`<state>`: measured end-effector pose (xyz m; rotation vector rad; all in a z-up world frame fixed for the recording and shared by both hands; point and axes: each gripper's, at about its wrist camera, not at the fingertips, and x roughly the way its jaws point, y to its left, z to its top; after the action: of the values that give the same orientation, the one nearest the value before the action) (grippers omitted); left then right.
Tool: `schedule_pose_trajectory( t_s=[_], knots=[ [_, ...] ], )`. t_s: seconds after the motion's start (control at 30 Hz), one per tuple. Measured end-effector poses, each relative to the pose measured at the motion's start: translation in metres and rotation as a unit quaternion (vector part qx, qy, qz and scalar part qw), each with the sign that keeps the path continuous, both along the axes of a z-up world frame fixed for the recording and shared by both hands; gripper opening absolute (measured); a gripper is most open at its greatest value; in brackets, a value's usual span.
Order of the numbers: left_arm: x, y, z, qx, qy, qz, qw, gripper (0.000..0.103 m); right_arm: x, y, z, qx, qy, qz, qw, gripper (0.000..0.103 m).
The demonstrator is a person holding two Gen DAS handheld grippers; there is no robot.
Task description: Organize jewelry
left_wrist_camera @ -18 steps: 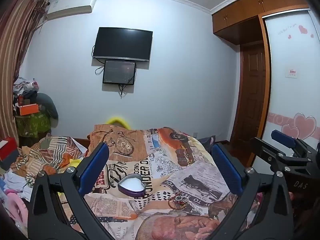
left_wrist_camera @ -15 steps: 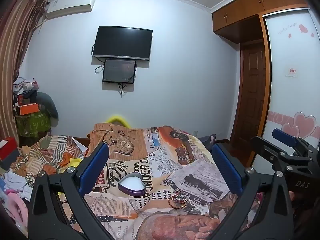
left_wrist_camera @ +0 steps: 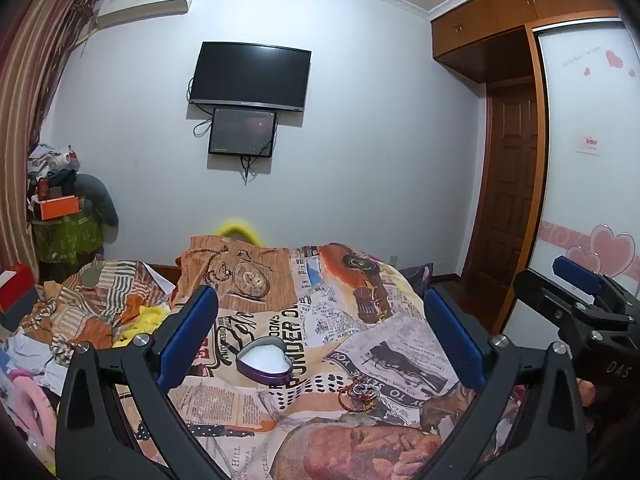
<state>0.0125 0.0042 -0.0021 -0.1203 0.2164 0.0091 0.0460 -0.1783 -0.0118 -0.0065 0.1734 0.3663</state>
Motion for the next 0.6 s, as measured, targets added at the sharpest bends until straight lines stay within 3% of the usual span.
schedule_pose_trajectory(
  t_s=[0.6],
  knots=[
    [-0.0036,0.0009,-0.0093,-0.001,-0.002,0.001,1.0000,0.103,-0.0012,0.0016,-0.0021,0.005,0.003,0.001,1.000,0.103]
  ],
)
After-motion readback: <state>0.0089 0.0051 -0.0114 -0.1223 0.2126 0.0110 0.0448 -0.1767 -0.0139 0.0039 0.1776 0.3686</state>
